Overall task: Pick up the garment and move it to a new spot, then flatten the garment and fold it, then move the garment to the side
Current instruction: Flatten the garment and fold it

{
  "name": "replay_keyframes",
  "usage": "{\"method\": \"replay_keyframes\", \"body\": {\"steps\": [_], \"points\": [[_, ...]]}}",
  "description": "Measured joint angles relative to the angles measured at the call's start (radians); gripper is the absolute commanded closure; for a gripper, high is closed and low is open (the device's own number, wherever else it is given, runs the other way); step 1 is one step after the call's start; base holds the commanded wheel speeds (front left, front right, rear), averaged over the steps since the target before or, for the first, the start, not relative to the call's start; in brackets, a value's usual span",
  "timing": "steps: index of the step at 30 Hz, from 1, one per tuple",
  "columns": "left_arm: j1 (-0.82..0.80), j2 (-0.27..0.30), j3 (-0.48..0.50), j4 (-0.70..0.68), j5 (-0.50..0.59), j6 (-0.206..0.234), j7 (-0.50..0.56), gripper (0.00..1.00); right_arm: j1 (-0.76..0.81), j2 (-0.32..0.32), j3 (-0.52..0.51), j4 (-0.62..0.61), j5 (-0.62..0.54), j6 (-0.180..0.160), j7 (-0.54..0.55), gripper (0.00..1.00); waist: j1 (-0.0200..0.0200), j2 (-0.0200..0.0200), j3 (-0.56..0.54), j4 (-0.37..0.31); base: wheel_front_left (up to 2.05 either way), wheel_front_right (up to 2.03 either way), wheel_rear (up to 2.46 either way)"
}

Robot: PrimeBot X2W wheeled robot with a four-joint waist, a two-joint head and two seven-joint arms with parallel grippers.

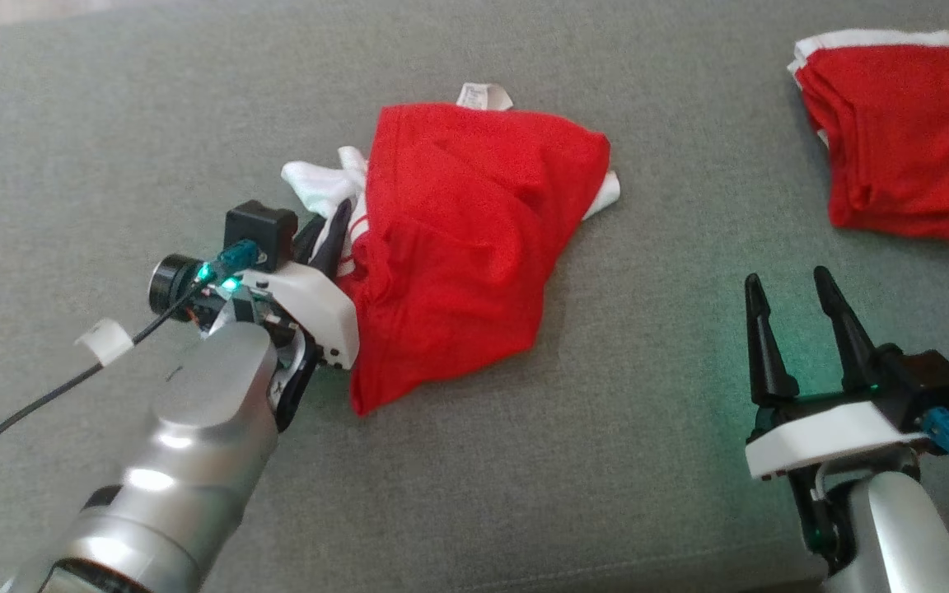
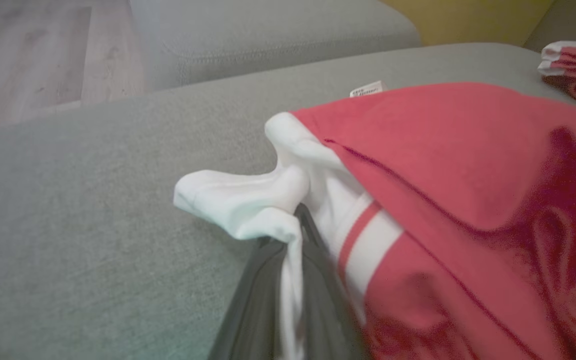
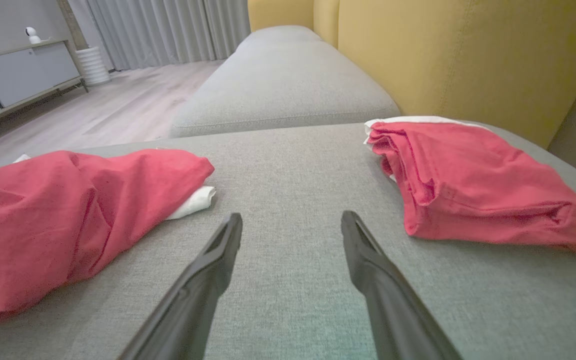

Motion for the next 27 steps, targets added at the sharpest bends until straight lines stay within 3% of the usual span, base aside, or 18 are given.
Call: {"method": "replay_keyframes", "body": {"steps": [15, 20, 27], "points": [[-0.170, 0.067, -0.010, -0.082, 0.035, 0.000, -0.009, 1.00, 0.038, 0.000, -0.003, 0.049, 0.036, 0.000, -0.019, 0.00, -0.0002, 0.0000, -0.167, 0.048, 0.00, 0.00, 0.00], [-0.202, 0.098, 0.012, -0.151, 0.033, 0.049, 0.019, 1.00, 0.066, 0.000, -0.021, 0.060, 0.038, 0.000, -0.027, 0.00, -0.0003, 0.0000, -0.207, 0.056, 0.00, 0.00, 0.00], [-0.181, 0.213, 0.073, -0.196, 0.010, 0.157, 0.064, 1.00, 0.069, 0.000, -0.032, 0.061, 0.044, 0.000, -0.036, 0.00, 0.0000, 0.0000, -0.190, 0.052, 0.00, 0.00, 0.00]]}}
